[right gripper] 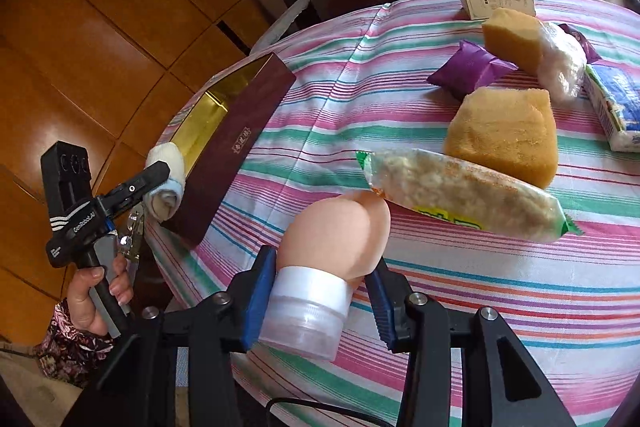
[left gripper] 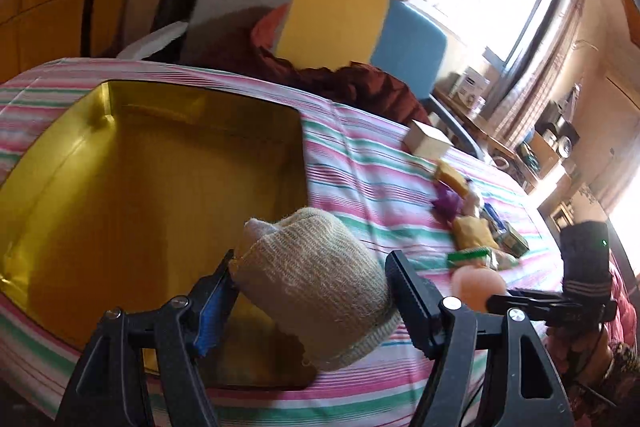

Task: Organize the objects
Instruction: 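Carry the white sock roll into the gold tray and release with left gripper while right carries bottle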

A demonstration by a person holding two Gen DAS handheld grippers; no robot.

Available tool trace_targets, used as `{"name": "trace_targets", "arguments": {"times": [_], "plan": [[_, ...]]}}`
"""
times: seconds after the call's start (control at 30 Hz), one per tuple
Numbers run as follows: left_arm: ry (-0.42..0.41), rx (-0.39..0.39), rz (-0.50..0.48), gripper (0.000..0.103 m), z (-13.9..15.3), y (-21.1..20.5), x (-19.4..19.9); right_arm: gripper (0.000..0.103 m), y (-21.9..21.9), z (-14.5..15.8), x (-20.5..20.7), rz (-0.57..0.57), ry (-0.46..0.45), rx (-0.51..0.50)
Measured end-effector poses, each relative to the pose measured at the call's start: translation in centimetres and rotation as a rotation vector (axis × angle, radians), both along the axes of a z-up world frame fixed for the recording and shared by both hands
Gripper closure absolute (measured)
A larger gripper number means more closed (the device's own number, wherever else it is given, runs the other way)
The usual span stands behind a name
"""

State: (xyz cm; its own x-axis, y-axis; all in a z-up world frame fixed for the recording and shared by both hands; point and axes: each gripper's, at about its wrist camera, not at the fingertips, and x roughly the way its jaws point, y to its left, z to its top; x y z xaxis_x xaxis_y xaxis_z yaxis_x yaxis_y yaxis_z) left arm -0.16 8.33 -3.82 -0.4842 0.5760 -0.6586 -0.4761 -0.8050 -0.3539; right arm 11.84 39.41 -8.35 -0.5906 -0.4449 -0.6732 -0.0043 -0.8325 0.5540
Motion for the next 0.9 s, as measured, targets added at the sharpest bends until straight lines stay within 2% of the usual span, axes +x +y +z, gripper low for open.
{"name": "trace_targets", "arguments": {"times": [0.13,0.4,0.5,0.7,0.77,0.9], "plan": [[-0.032,-0.017,0.092,0.029,-0.4,-3.7,-2.6,0.058,-1.3,0.9,-0.6,-0.02,0.032,-0.056],[-0.051,-0.085,0.253,0.029,-1.3,-9.7,-6.1,0.058,-4.8,2.7,-2.8,0.013,0.077,-0.098],[-0.061,-0.109,0.294,0.029,-1.7,-10.9,-6.9,0.058,-6.0,3.3,-3.3,0.032,0.087,-0.116],[-0.082,-0.217,0.376,0.027,-2.5,-12.1,-8.1,0.058,-8.6,5.0,-4.0,0.076,0.127,-0.131],[-0.083,-0.206,0.402,0.026,-2.3,-12.6,-8.2,0.058,-9.4,5.4,-4.5,0.09,0.134,-0.132],[-0.074,-0.125,0.45,0.025,-1.3,-14.0,-7.7,0.058,-11.1,5.7,-5.7,0.114,0.133,-0.135]]}}
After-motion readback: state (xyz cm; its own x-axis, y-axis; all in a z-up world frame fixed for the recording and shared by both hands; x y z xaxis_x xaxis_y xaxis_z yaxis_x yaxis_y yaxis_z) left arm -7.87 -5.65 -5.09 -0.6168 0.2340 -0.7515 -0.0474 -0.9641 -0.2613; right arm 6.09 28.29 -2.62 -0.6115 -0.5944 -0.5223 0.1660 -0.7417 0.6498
